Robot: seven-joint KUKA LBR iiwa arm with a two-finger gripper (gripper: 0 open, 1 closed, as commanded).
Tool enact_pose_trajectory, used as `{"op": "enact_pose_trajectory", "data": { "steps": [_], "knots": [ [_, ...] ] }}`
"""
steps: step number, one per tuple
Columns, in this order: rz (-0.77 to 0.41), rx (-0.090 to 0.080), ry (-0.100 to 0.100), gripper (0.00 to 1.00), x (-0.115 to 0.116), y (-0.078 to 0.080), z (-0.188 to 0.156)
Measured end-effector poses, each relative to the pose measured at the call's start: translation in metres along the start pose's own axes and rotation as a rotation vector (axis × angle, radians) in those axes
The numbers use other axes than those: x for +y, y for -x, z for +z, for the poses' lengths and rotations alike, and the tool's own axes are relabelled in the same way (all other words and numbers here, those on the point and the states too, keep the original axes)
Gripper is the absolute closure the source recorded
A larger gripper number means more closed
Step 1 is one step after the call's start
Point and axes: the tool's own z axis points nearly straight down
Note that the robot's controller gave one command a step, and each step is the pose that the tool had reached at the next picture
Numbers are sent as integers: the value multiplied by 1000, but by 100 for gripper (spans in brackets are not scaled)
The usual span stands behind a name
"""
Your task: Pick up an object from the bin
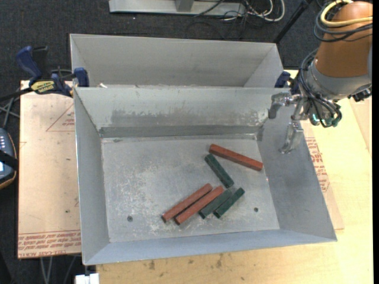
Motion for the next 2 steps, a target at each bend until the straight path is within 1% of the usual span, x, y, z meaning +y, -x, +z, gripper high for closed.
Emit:
{"op": "enact_pose_trajectory", "data": {
  "steps": [1,2],
  "knots": [
    [-2,-7,-1,0,0,2,-4],
    [-65,-12,-3,0,11,1,48]
  ]
}}
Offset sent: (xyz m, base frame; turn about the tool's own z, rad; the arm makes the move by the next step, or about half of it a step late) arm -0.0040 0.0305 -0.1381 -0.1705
